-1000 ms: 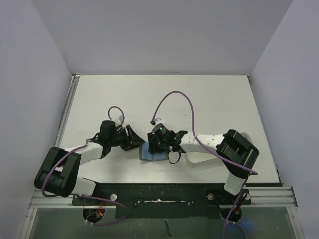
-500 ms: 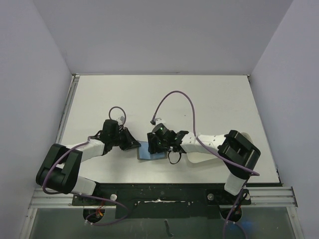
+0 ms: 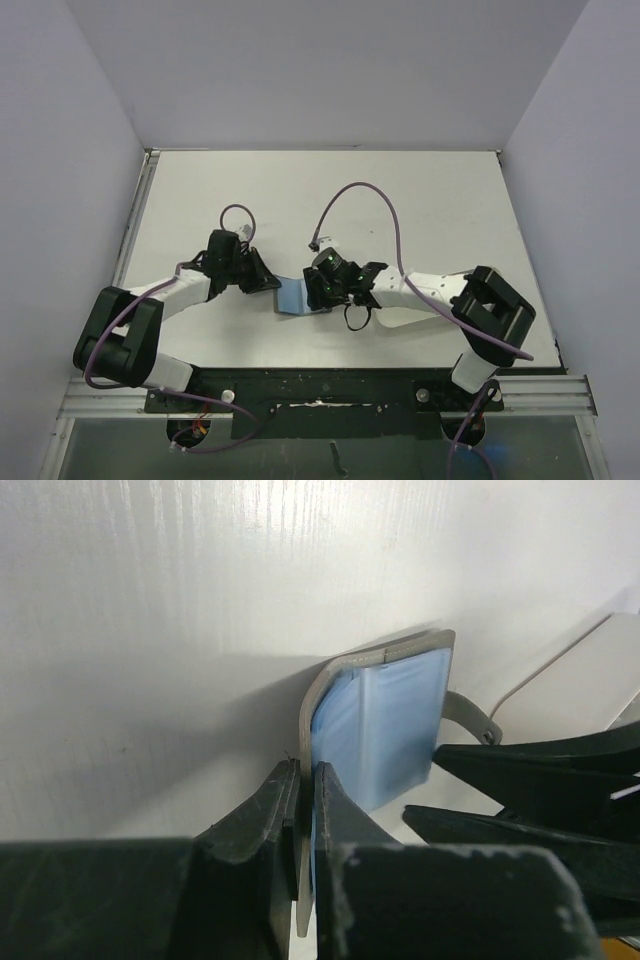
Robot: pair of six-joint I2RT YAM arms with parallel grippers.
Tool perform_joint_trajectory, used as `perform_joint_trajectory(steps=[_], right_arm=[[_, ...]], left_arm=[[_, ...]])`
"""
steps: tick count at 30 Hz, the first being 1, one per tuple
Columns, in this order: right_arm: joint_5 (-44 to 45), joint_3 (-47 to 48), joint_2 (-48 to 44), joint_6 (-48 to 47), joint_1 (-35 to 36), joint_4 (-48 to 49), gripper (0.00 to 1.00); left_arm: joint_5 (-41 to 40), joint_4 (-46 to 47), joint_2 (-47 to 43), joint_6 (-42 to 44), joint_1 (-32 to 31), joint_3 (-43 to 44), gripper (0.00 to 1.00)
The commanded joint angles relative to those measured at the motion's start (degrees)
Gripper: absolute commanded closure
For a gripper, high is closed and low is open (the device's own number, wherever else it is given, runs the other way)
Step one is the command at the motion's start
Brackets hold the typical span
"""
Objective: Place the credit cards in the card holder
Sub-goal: Open the card holder at the center of the board, then adjust the storage box at the center of the board.
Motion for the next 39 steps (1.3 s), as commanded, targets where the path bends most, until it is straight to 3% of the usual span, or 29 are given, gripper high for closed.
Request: perform_joint_trajectory(steps=[1, 7, 13, 24, 30, 39], right_arm=[[4.8, 5.3, -7.7, -2.3, -0.5, -5.3, 0.53], [9.3, 8.2, -14.6, -3.1, -1.4, -13.3, 0.53], [19.2, 12.5, -19.0, -2.7, -3.9, -25.9, 0.52], [31.1, 11.4, -28.0, -3.0, -18.0, -43.5, 0.50], [37.2, 5.5, -33.4, -10.6, -26.7, -42.3, 0.46], [24.1, 4.5, -34.9, -30.7, -43.5, -33.1, 0.45]], left_arm=[[0.7, -4.2, -2.1, 2.3, 0.0, 3.4, 1.00], [0.8, -11.1, -5.2, 4.9, -0.1, 6.3, 1.00], [2.1, -20.6, -7.0, 10.6, 0.0, 10.7, 1.00], [8.9, -18.8, -9.4, 13.2, 0.0, 8.2, 1.00], [11.5, -18.8, -10.2, 13.9, -0.1, 7.6, 1.00], [15.1, -17.9, -10.3, 14.1, -0.4, 7.2, 1.00]])
